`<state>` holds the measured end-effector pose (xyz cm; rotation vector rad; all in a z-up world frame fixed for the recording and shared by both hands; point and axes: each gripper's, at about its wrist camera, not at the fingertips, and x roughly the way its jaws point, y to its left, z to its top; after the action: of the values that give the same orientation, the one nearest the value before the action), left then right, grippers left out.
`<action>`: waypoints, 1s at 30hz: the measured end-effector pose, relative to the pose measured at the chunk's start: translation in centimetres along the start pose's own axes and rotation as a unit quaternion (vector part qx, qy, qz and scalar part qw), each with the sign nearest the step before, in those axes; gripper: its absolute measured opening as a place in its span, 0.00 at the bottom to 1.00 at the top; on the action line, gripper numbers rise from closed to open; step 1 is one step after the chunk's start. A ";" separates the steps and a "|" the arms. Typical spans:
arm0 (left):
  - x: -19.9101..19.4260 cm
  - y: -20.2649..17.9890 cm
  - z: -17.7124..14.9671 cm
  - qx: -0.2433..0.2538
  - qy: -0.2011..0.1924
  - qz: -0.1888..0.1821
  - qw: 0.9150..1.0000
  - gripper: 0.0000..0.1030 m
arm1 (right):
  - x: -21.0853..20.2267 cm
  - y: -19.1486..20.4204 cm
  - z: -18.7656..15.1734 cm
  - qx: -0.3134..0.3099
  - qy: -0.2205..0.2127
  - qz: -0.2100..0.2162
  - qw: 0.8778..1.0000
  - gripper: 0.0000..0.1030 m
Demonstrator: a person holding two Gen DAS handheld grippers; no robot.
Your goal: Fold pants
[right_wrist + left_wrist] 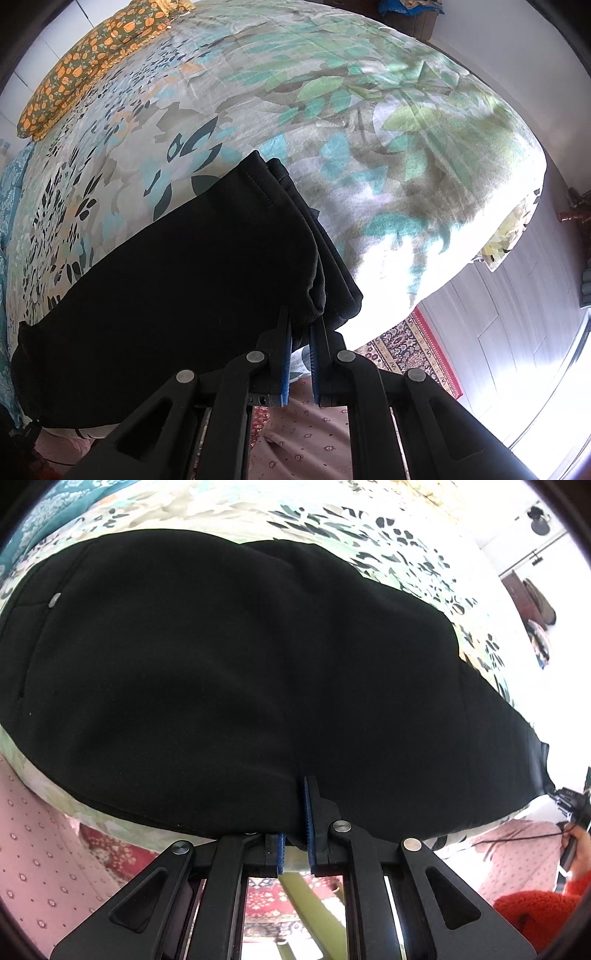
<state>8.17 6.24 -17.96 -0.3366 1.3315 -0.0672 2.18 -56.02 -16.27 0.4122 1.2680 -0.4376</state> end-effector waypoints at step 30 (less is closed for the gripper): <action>-4.7 7.1 0.8 0.035 -0.009 0.221 0.975 0.57 | 2.1 12.6 -3.7 -0.007 -0.066 0.121 0.990 0.76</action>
<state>6.74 14.25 -15.33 0.0237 1.3555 0.2605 6.27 -43.60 -18.54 0.5104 1.0773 -0.2454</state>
